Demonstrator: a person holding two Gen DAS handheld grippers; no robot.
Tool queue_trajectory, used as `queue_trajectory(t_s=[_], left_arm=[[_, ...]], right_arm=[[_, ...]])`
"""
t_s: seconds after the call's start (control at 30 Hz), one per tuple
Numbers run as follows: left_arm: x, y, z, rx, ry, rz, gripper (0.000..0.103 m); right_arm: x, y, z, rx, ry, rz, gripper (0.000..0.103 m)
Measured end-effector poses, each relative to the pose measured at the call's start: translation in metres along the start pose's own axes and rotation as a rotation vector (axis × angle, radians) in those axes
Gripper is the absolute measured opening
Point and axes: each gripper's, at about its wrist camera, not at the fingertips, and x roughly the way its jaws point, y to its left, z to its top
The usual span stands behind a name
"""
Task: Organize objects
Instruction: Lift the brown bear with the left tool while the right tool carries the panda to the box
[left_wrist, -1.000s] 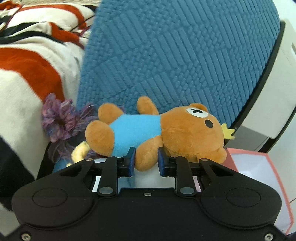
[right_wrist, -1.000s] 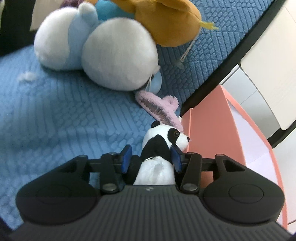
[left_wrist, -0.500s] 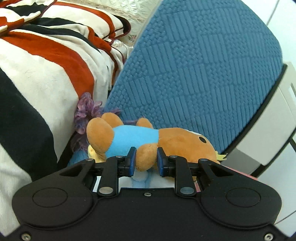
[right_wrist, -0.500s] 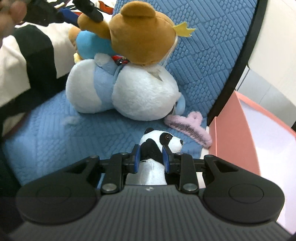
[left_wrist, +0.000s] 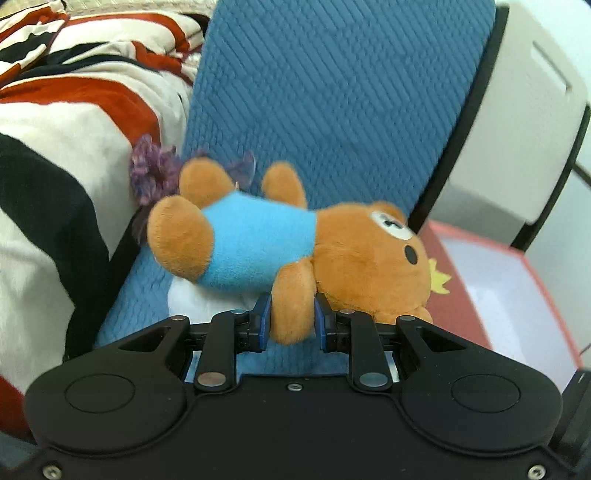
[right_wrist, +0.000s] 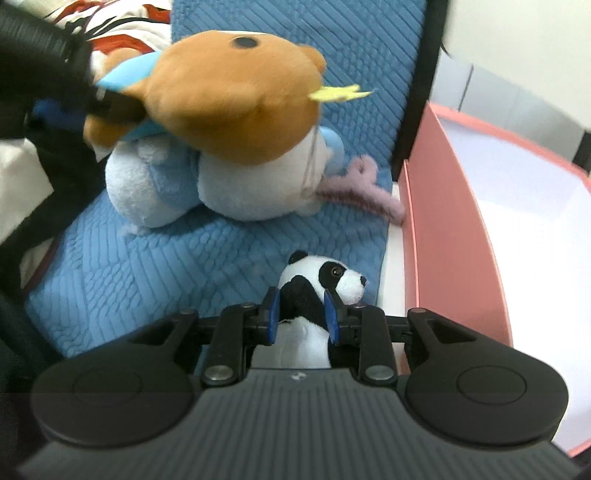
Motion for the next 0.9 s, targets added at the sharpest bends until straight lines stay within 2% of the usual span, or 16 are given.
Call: queue_trajectory(t_s=[0.13, 0.27, 0.33, 0.4, 0.6, 0.77, 0.9], left_arm=[[0.01, 0.001, -0.003, -0.027, 0.05, 0.004, 0.023], [0.016, 0.01, -0.004, -0.092, 0.086, -0.028, 0.028], [0.018, 0.015, -0.004, -0.128, 0.1, -0.049, 0.035], [0.02, 0.021, -0.002, -0.16, 0.103, -0.059, 0.047], [0.023, 0.039, 0.0, -0.294, 0.114, -0.115, 0.067], [0.029, 0.06, -0.001, -0.438, 0.142, -0.206, 0.069], [0.029, 0.069, -0.002, -0.508, 0.133, -0.279, 0.07]], right_arm=[[0.0, -0.001, -0.005, 0.012, 0.007, 0.001, 0.031], [-0.001, -0.001, -0.006, 0.019, 0.008, 0.005, 0.031], [-0.002, -0.002, -0.006, 0.026, 0.01, 0.009, 0.031], [-0.001, -0.002, -0.005, 0.03, 0.01, 0.011, 0.031], [0.0, -0.003, -0.005, 0.043, 0.016, 0.014, 0.037], [0.002, -0.006, -0.005, 0.058, 0.031, 0.021, 0.05], [0.002, -0.008, -0.005, 0.062, 0.034, 0.028, 0.052]])
